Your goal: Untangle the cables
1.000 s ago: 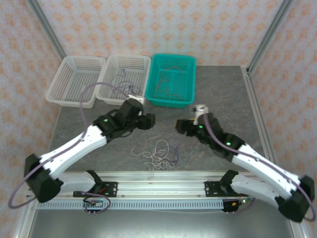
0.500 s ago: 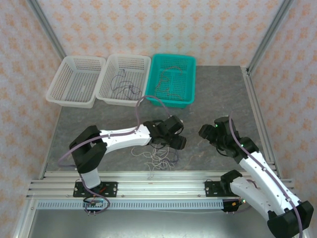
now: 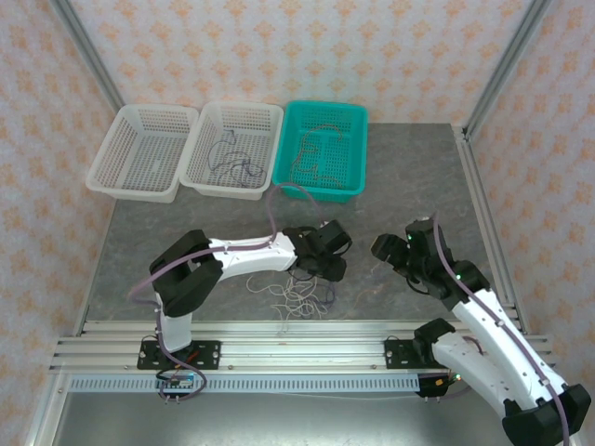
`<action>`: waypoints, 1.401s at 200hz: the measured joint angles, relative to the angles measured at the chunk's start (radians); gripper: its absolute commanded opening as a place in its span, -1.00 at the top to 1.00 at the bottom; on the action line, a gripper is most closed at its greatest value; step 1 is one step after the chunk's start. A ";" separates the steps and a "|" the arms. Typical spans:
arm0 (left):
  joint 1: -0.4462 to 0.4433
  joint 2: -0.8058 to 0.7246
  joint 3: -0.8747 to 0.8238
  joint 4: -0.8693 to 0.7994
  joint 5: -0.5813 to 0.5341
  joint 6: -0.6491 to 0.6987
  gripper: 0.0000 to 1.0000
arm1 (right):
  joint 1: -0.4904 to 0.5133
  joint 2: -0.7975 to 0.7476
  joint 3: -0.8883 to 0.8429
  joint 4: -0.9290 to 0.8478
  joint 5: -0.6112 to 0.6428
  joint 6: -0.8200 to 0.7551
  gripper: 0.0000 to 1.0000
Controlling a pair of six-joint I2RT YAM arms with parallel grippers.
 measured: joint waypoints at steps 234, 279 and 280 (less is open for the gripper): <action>0.150 -0.360 0.109 0.007 0.055 -0.108 1.00 | 0.306 0.632 -0.249 1.268 -0.033 -0.359 0.52; 0.230 -0.547 0.151 -0.052 0.021 -0.107 1.00 | 0.306 0.775 -0.240 1.279 0.157 -0.230 0.57; 0.235 -0.556 0.154 -0.054 0.017 -0.107 1.00 | 0.306 0.775 -0.240 1.278 0.159 -0.228 0.57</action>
